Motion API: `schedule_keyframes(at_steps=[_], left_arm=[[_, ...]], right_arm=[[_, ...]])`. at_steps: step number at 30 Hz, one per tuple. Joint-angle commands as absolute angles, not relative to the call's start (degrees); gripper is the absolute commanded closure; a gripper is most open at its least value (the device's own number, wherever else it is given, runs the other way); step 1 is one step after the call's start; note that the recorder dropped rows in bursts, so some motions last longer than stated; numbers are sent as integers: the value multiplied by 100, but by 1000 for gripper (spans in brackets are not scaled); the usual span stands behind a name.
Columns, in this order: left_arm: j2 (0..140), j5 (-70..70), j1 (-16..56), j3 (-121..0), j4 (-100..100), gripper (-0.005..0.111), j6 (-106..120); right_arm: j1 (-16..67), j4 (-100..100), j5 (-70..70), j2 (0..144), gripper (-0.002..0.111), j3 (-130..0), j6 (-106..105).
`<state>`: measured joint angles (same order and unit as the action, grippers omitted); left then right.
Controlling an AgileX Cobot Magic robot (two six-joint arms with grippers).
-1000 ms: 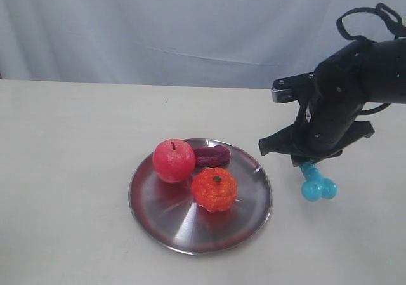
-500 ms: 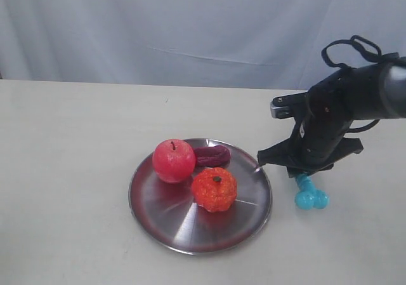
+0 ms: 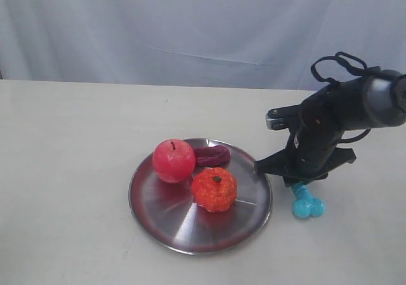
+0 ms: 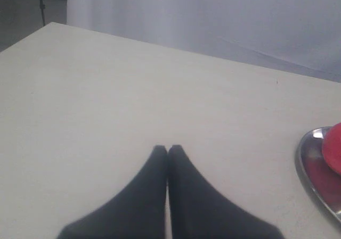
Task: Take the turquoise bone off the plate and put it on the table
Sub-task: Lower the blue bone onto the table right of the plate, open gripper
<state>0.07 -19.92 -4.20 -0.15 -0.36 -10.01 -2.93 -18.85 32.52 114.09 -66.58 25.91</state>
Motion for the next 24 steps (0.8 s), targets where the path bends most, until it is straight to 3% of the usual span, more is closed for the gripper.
schedule_keyframes(at_steps=[1,10,15,19,21,24], left_arm=[[0,-1962,-446,0,0,107,-1012],[0,-1962,-446,0,0,107,-1012],[0,-1962,-446,0,0,107,-1012],[0,-1962,-446,0,0,107,-1012],[0,-1962,-446,0,0,107,-1012],[0,-1962,-446,0,0,107,-1012]], right_arm=[[-327,-1876,3238,11415,109,-6654,2635],[-327,-2070,3174,11415,107,-6654,2713],[-327,-2202,3173,11339,81,-6654,2703],[-304,-2160,3317,11133,46,-6654,2719],[-304,-2087,3376,11013,40,-6654,2719],[-304,-2087,3589,10769,40,-6654,2719]])
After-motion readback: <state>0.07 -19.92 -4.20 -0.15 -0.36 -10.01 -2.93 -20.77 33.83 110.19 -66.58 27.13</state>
